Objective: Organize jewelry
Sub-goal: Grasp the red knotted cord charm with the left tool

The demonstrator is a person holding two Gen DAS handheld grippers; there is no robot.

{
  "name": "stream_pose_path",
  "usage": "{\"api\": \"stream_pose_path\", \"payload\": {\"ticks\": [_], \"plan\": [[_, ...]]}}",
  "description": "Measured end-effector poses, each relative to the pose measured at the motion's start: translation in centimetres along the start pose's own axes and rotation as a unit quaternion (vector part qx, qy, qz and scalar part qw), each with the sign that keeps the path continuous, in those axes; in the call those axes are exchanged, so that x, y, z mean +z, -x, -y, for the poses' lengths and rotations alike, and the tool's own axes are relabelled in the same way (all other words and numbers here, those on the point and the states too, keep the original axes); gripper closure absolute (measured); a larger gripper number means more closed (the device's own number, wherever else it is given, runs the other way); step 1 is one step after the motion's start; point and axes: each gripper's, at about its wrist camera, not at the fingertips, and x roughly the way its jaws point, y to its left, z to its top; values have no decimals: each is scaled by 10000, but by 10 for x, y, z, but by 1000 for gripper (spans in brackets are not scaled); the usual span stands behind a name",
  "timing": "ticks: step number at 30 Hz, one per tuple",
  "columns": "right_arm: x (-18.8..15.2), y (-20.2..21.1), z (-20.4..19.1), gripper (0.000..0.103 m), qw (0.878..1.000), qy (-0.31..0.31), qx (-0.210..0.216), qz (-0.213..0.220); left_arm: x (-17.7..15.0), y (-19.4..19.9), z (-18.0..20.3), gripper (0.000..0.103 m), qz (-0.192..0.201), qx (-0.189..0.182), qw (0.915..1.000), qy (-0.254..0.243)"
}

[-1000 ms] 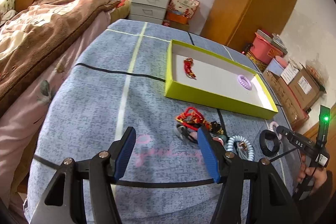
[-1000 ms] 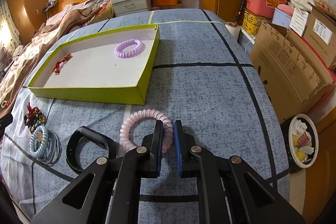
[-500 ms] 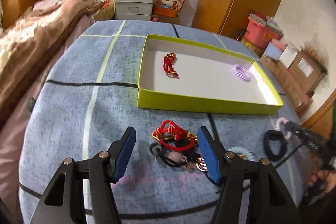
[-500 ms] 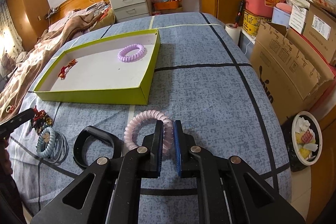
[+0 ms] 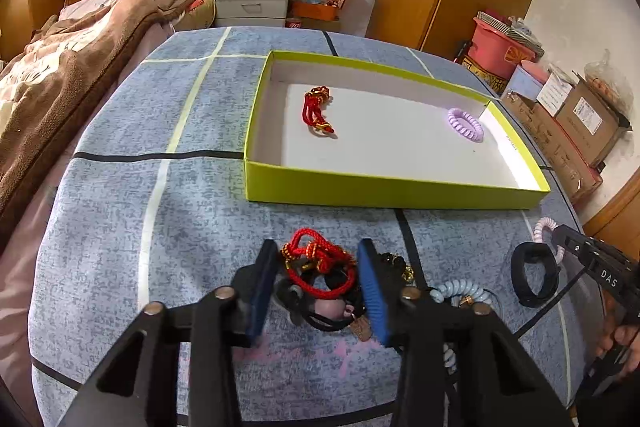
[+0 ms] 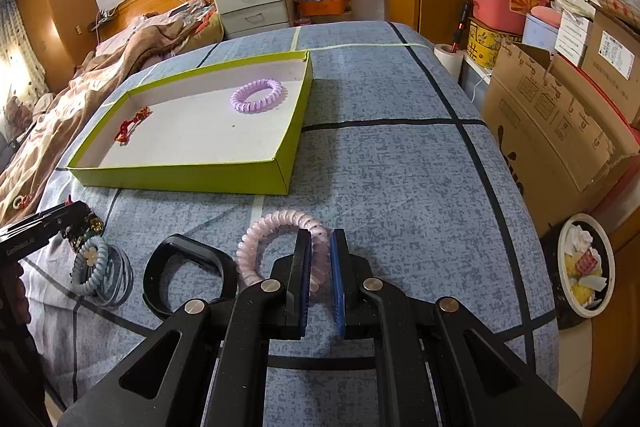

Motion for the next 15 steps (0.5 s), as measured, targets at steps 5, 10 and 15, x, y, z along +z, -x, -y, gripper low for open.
{"api": "stream_pose_path", "payload": {"ticks": [5,10,15], "plan": [[0,0,0,93,10000,3,4,6,1,1,-1,77,8,52,10000,9],[0,0,-1,93,10000,-6,2,9,2,5,-1,83,90,47,9999,-6],[0,1,1,93,10000,-24,21,32,4,12,-5,83,212,-68,9997,122]]}}
